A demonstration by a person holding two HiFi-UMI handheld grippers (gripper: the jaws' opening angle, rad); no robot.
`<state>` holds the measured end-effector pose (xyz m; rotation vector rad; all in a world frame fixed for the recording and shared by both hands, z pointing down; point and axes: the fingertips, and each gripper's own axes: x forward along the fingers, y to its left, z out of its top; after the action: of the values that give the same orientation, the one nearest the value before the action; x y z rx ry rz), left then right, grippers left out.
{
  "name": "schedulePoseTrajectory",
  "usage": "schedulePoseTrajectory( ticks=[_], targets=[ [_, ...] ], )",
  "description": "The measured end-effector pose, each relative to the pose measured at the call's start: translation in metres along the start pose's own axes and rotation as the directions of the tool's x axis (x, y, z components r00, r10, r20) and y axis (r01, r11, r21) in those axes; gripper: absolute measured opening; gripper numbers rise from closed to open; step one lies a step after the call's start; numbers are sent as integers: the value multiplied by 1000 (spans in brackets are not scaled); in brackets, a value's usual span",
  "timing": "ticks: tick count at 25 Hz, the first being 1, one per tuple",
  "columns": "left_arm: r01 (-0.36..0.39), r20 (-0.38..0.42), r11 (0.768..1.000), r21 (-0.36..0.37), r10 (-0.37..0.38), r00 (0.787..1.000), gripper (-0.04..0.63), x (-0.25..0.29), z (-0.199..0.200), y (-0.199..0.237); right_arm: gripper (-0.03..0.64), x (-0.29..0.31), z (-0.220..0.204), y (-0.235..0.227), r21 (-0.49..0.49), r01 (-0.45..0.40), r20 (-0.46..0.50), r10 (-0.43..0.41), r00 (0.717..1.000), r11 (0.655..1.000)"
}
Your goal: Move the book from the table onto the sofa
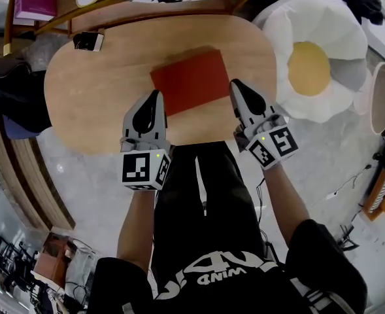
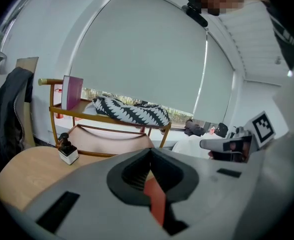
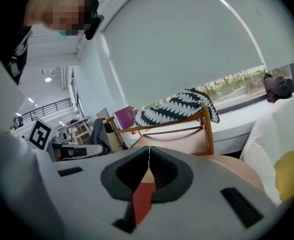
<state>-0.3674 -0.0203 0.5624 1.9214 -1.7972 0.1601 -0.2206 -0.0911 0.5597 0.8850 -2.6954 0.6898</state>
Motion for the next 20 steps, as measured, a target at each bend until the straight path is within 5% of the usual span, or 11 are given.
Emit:
schedulePoseTrajectory(
  ticks=[12, 20],
  targets=[
    [-56, -22, 998, -43, 55, 998, 18, 17, -57, 19, 7, 22, -53, -14, 31, -13, -52, 14, 999, 999],
    [-45, -22, 997, -59, 43, 999, 234, 18, -56, 16, 277, 24, -56, -24, 37, 6, -78, -3, 997, 999]
  ],
)
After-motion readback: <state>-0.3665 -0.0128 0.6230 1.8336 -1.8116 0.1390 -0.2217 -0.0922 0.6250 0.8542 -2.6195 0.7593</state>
